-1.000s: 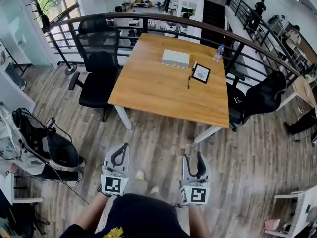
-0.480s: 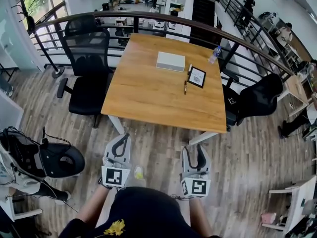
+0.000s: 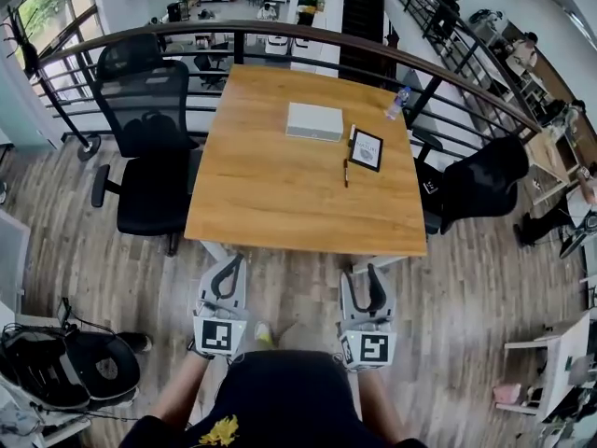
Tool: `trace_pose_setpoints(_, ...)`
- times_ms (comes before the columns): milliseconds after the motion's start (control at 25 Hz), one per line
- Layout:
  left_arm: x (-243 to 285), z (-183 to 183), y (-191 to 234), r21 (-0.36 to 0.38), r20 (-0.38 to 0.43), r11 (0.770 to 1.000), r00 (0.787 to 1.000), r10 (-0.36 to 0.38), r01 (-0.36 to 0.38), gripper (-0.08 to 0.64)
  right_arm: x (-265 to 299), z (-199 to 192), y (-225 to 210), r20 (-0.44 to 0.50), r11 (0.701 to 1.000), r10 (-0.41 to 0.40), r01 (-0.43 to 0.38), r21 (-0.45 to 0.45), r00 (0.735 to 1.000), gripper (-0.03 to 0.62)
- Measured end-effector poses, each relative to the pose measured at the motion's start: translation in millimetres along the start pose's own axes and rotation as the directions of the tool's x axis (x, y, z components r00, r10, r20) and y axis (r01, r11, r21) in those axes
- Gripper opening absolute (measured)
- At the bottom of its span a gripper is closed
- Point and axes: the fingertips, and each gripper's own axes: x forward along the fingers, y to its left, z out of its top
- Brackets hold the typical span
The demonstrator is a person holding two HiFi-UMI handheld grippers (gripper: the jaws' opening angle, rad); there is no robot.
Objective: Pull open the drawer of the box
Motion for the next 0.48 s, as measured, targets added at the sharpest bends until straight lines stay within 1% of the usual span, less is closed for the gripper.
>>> trace_pose_setpoints(80,13.2,-7.7,3.5,-0.012,-0.013,1.0,1.0,-0.01,0.01,0.009,11.2,-4.6,-5.3,-0.017,1.0,-0.014,0.013,-0.001,1.0,0.199)
trace_pose_setpoints(200,41.9,-20.1,11.8,-0.004,-0.021,1.0,0.999,-0.027,0.027,0.009,38.9,-14.9,-14.2,-0.029,1.0,-0.025,0.025,0.004,0.999,0.198)
trace_pose_setpoints(400,102.3,-29.1,29.0,0.007,-0.014,1.0,0.999,-0.029,0.029,0.009,101.0,-26.6,-32.8,-0.021,1.0,-0.013,0.013,0.008,1.0,0.198)
trace_pose_setpoints(480,131.5,-32.3,37.3,0.005,-0.019,1.0,1.0,-0.014,0.014,0.011,132.3,-33.0,-43.8,-0.022,1.0,-0.001,0.001,0.013,1.0,0.196)
